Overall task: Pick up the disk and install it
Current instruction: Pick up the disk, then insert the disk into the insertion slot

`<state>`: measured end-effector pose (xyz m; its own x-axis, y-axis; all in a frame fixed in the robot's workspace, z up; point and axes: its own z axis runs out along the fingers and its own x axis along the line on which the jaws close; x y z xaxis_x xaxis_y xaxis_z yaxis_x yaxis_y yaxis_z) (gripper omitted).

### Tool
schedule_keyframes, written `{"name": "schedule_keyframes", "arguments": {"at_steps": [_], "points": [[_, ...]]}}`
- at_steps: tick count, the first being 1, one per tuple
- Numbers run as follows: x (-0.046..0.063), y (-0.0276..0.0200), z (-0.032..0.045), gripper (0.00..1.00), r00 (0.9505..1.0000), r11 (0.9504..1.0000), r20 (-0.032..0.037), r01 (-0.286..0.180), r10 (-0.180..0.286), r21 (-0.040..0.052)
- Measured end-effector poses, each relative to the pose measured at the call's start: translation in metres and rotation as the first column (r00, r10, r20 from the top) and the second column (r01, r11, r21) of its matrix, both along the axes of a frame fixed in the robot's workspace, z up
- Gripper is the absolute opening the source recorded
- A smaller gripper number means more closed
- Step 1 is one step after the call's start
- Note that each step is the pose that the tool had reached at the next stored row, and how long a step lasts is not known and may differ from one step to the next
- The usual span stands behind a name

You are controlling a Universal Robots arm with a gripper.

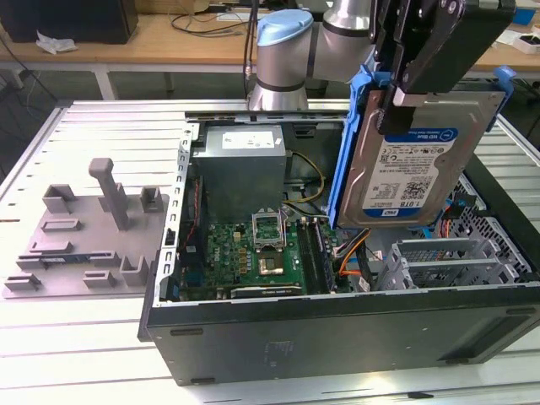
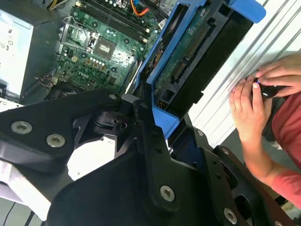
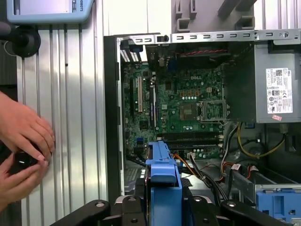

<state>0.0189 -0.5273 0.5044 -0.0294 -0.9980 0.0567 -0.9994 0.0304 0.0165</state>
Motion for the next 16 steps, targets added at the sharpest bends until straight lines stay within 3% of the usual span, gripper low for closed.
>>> {"name": "schedule_keyframes", "arguments": {"at_steps": [16], "points": [[0.0002,-0.0003,0.0,0.36,1.0,1.0,0.0,0.0,0.0,0.0]]}}
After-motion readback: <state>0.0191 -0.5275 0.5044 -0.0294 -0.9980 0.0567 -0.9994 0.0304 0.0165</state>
